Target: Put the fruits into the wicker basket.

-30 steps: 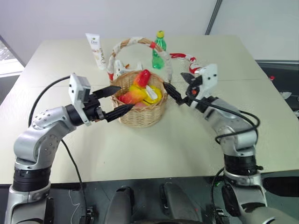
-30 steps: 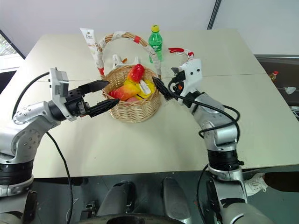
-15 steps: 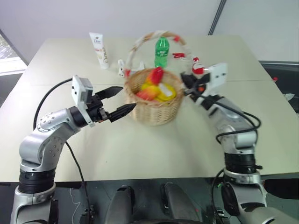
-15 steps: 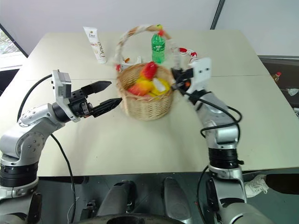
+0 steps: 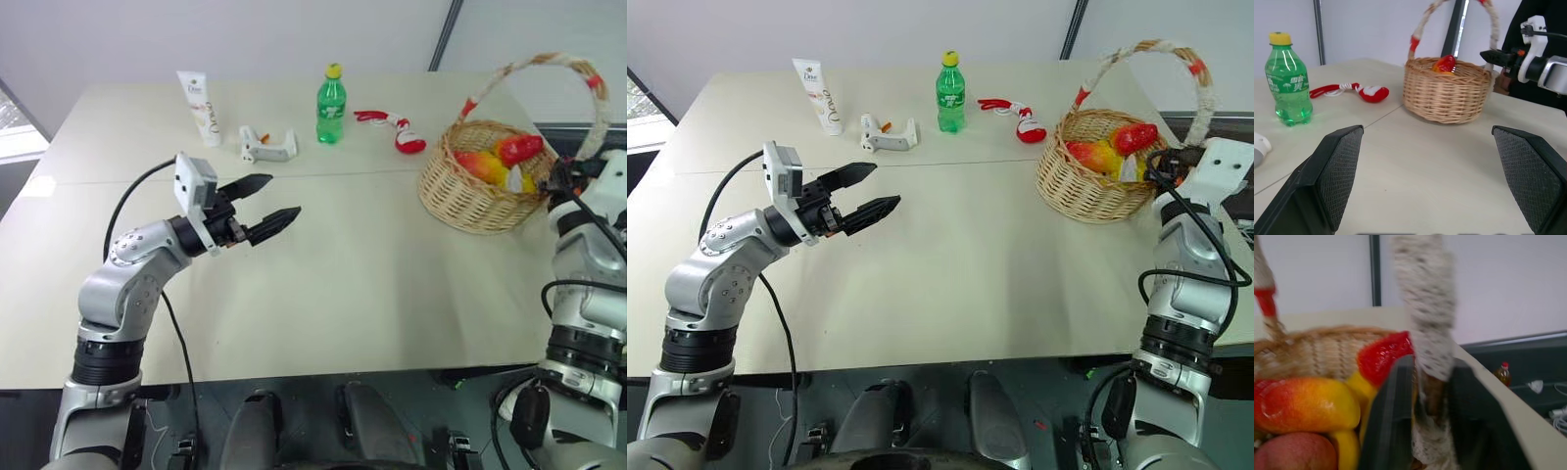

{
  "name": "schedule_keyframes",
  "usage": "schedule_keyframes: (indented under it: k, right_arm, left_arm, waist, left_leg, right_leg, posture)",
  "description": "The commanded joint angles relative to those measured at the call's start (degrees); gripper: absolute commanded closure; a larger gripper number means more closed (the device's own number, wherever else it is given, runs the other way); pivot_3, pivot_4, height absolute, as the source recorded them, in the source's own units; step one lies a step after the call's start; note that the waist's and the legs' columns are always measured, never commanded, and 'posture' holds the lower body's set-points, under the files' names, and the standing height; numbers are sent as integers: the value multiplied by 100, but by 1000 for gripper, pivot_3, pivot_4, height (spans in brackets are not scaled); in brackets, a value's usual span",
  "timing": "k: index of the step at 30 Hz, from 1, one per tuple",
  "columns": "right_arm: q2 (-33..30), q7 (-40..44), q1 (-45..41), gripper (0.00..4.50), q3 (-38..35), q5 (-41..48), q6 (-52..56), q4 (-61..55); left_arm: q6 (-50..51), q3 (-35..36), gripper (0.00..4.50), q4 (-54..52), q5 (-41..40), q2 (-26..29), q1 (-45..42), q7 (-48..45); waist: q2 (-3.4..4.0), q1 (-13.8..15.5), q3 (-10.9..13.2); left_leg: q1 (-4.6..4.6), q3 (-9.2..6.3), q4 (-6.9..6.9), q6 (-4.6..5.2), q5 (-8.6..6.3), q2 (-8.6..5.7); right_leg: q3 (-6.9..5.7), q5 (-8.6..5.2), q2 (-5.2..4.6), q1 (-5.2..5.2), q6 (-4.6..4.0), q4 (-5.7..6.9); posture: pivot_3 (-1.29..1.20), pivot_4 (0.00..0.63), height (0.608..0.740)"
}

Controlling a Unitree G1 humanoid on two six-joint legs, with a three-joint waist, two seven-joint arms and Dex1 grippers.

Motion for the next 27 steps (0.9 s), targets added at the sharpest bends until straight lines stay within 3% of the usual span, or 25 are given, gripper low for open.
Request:
schedule_keyframes:
  k: [1, 2, 9, 15, 20, 27]
  right_arm:
    - [-249, 48, 30, 1517, -137, 95, -143, -523]
    - [-354, 68, 153, 1017, -177, 28, -175, -629]
    - [-760, 867, 1305, 1017, -603, 545, -12, -1546]
    - [-1202, 2759, 2678, 1017, 322, 1131, 171, -2739]
    - [-1131, 3191, 2563, 1017, 1359, 1228, 412, -3050]
    - [-1032, 3320, 1857, 1017, 1916, 969, 246, -2325]
  left_arm:
    - [-154, 165, 0, -26, 44, 68, -46, 3]
    - [-168, 189, 0, -9, 68, 88, -27, 21]
    - [-101, 559, 0, 160, 217, 465, 397, 152]
    - [-209, 1075, 0, 446, 345, 915, 1138, 150]
    - [-387, 1410, 0, 633, 534, 1005, 1697, 289]
    - [-458, 1692, 0, 375, 465, 866, 2120, 494]
  waist:
    - [0, 20, 0]
    - [0, 28, 0]
    - [0, 76, 0]
    - [3, -2, -1]
    - [1, 28, -2]
    - [-3, 100, -2]
  left_leg:
    - [0, 0, 1, 0, 0, 0]
    - [0, -1, 2, 0, 0, 0]
    - [-4, -7, 2, 2, -2, -3]
    - [13, -19, -5, 5, -3, 10]
    - [17, -23, 5, 4, -2, 12]
    - [3, -28, 4, 3, -3, 7]
  right_leg:
    - [0, 0, 0, 0, 0, 0]
    - [-1, 0, 0, 2, 0, 1]
    - [-2, -1, -6, 9, 2, -10]
    - [-1, -2, 4, 14, 1, -7]
    - [-3, -3, 3, 20, 0, -7]
    - [-12, -2, -18, 18, 1, -19]
  posture:
    - [0, 150, 740]
    - [0, 150, 740]
    - [0, 150, 740]
    - [0, 150, 740]
    - [0, 150, 740]
    - [0, 150, 740]
